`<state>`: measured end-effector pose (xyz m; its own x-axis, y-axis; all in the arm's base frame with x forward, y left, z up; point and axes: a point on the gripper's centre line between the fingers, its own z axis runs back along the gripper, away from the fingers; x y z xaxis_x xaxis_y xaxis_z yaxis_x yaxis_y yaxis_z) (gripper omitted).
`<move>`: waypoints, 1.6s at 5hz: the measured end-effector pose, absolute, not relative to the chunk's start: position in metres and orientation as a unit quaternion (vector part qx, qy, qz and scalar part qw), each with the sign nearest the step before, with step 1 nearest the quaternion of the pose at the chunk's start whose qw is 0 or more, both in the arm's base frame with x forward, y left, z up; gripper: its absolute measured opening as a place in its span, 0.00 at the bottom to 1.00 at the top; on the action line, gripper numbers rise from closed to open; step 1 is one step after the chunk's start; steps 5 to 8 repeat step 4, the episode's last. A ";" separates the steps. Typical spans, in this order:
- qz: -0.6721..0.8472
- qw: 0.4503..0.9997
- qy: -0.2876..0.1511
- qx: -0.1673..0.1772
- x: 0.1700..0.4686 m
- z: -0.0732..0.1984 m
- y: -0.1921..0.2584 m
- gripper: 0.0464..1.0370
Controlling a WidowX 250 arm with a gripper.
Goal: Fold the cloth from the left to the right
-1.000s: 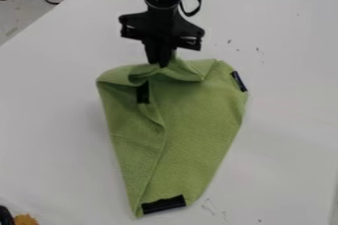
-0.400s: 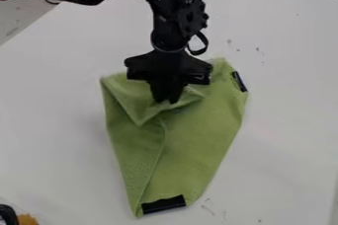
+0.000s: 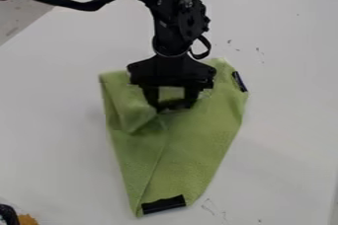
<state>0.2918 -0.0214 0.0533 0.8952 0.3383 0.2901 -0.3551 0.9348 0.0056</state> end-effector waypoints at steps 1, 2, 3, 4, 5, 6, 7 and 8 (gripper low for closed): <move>0.176 0.974 -0.142 0.028 0.291 0.053 -0.021 0.98; 0.171 0.976 -0.132 0.031 0.289 0.052 -0.019 0.97; 0.149 0.980 -0.124 0.035 0.296 0.064 -0.015 0.97; 0.133 0.983 -0.122 0.035 0.299 0.065 -0.012 0.97; 0.133 0.983 -0.122 0.035 0.299 0.065 -0.012 0.97; 0.133 0.983 -0.122 0.035 0.299 0.065 -0.012 0.97; 0.133 0.983 -0.122 0.035 0.299 0.065 -0.012 0.97; 0.133 0.983 -0.122 0.035 0.299 0.065 -0.012 0.97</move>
